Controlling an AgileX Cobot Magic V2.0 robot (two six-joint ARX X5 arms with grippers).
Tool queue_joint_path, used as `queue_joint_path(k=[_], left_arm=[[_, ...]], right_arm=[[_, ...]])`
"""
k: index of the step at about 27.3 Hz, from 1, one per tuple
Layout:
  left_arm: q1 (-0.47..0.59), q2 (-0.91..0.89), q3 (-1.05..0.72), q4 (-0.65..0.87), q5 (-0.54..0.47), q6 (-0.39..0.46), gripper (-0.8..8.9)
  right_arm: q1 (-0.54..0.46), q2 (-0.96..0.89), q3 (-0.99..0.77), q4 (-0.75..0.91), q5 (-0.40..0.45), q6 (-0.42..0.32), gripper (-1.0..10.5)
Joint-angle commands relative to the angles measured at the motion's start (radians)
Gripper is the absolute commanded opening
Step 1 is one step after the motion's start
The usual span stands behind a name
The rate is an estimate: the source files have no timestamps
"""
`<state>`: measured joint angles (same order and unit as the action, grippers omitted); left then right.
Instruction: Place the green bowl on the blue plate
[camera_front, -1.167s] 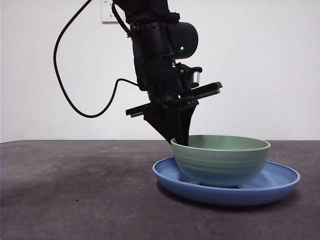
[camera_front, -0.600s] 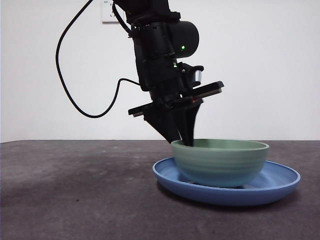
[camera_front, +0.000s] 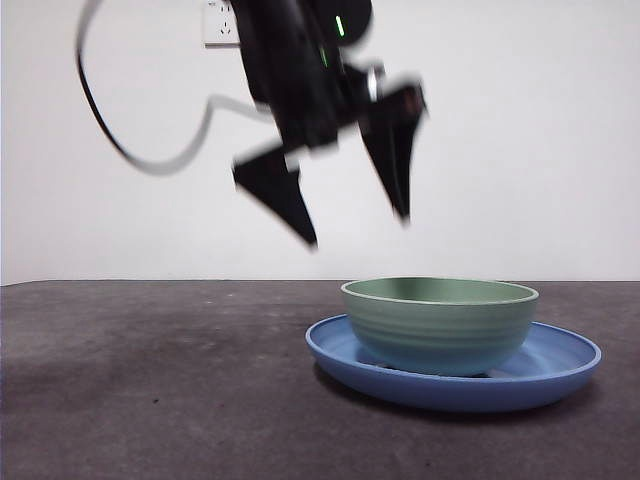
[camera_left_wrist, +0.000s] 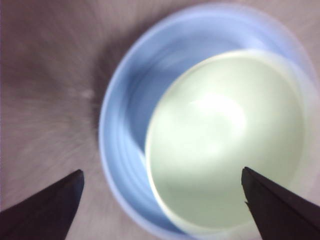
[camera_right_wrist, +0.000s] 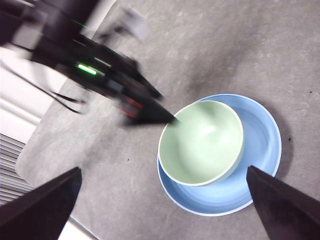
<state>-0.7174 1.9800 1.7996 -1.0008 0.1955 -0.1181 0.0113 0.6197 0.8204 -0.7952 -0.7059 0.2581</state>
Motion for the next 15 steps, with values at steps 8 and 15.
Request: queue_joint_path(k=[8, 15], left_arm=[[-0.002, -0.384, 0.029, -0.213, 0.007, 0.094, 5.1], [0.018, -0.744, -0.204, -0.197, 0.005, 0.106, 5.45]], right_arm=[[0.0, 0.004, 0.017, 0.008, -0.002, -0.012, 5.5], [0.0, 0.004, 0.017, 0.008, -0.002, -0.012, 5.5]])
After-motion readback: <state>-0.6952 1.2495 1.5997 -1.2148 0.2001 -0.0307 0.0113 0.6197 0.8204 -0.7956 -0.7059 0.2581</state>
